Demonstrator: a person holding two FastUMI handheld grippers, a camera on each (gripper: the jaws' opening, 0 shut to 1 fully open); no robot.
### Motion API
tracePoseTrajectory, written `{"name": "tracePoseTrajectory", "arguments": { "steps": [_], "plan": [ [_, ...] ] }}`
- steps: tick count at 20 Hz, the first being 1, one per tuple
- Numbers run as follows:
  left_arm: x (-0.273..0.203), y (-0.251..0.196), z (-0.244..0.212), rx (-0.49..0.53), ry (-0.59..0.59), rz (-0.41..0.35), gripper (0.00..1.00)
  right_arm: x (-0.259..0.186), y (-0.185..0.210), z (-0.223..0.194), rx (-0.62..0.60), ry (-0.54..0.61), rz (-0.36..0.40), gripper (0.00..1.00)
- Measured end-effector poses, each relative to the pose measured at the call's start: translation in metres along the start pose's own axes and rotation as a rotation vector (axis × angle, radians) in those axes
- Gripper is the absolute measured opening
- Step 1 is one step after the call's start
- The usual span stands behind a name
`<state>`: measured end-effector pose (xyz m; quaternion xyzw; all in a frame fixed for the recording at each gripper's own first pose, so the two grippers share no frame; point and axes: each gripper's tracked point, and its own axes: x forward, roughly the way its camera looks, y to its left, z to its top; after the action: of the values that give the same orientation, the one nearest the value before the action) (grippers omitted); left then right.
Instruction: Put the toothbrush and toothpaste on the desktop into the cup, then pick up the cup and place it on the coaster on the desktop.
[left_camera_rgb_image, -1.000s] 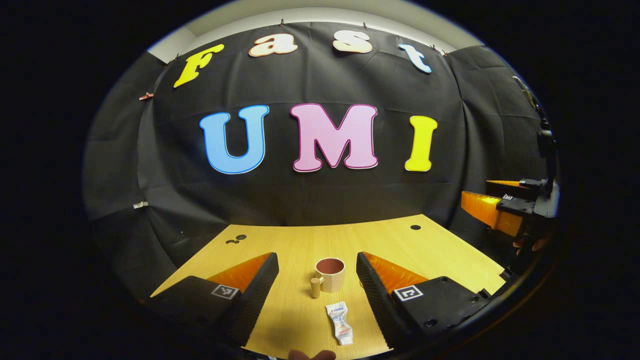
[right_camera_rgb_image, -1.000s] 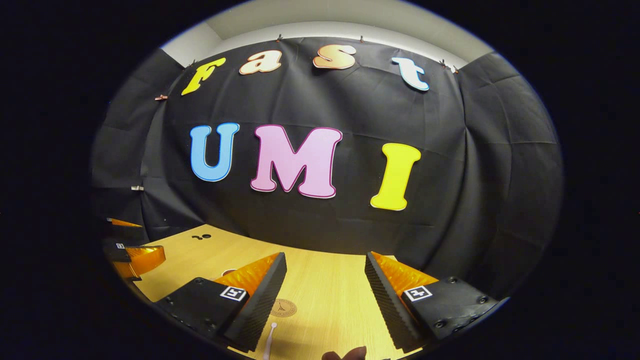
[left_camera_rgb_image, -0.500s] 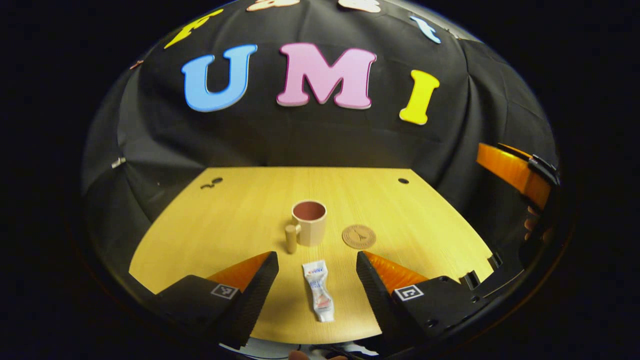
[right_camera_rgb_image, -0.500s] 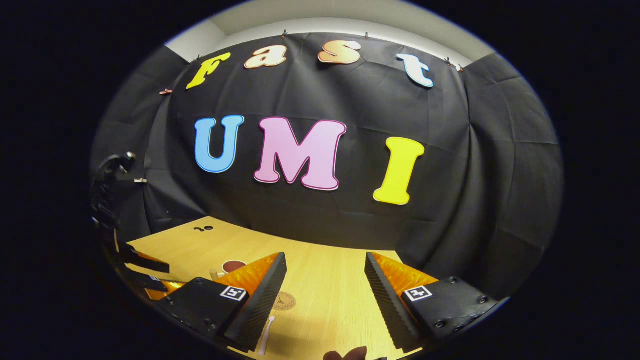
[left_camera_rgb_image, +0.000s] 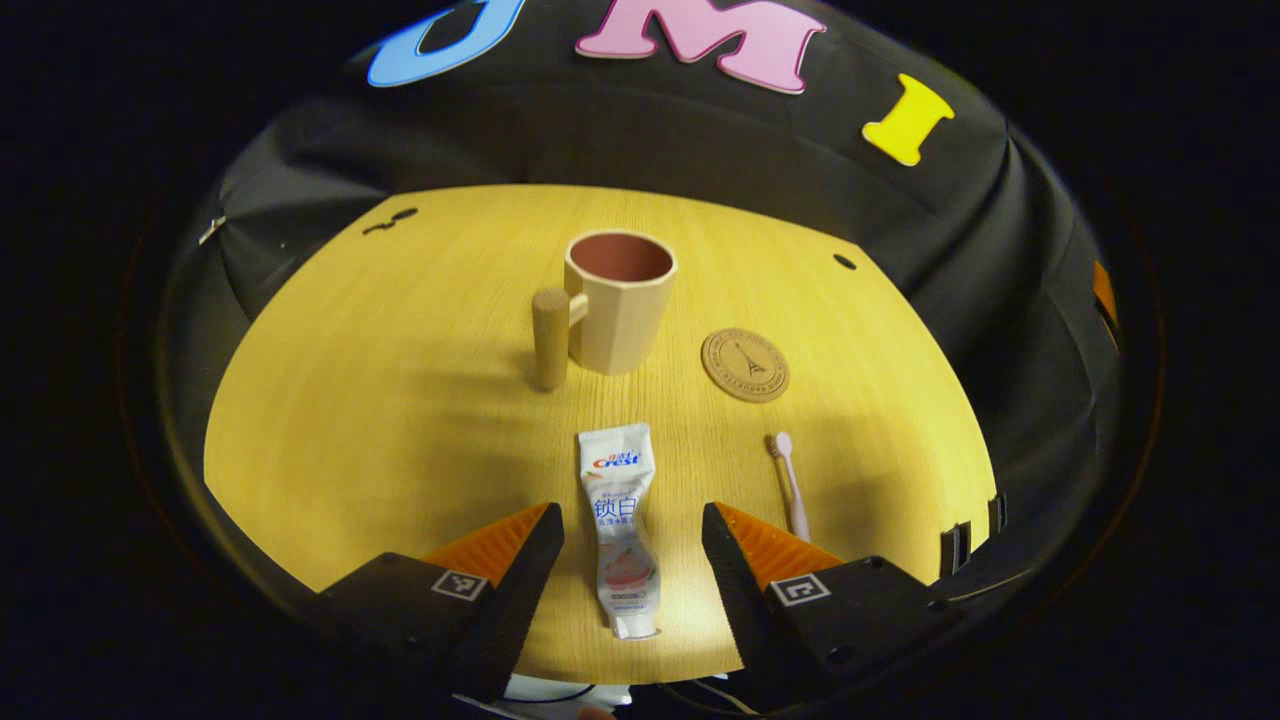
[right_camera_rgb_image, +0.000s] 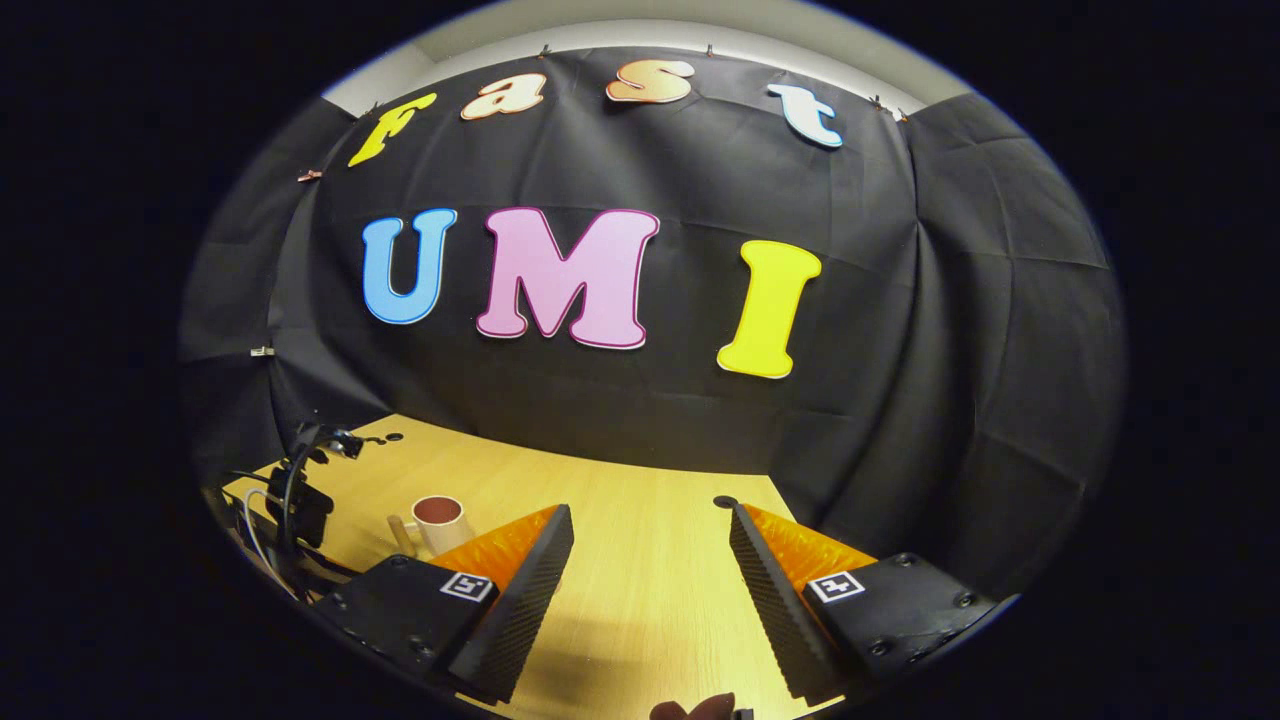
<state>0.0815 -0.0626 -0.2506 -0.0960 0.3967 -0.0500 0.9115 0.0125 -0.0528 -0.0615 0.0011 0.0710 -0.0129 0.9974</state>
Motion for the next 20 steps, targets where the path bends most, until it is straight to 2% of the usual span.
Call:
{"name": "tracePoseTrajectory", "arguments": {
  "steps": [5, 8, 13, 16, 17, 18, 19, 20],
  "plan": [
    [0.028, 0.009, -0.012, 0.001, 0.104, 0.049, 0.81, 0.013, -0.011, -0.009, 0.007, 0.024, 0.000, 0.98],
    [0.035, 0.012, -0.014, 0.007, 0.128, 0.070, 0.80, 0.020, -0.014, -0.012, 0.020, 0.035, 0.006, 0.97],
    [0.039, 0.015, -0.017, 0.045, 0.164, 0.118, 0.70, 0.029, -0.012, -0.022, 0.027, 0.062, 0.028, 0.97],
    [0.037, 0.020, -0.015, 0.036, 0.135, 0.155, 0.32, 0.030, -0.005, -0.030, 0.033, 0.089, 0.051, 0.97],
    [0.037, 0.020, -0.016, 0.024, 0.129, 0.157, 0.36, 0.030, 0.000, -0.036, 0.036, 0.111, 0.066, 0.97],
    [0.038, 0.020, -0.016, 0.021, 0.131, 0.158, 0.30, 0.028, 0.004, -0.044, 0.040, 0.140, 0.077, 0.97],
    [0.038, 0.020, -0.016, 0.022, 0.134, 0.158, 0.34, 0.027, 0.008, -0.052, 0.049, 0.171, 0.089, 0.98],
    [0.038, 0.020, -0.016, 0.023, 0.139, 0.160, 0.28, 0.025, 0.014, -0.060, 0.060, 0.204, 0.101, 0.98]
  ]
}}
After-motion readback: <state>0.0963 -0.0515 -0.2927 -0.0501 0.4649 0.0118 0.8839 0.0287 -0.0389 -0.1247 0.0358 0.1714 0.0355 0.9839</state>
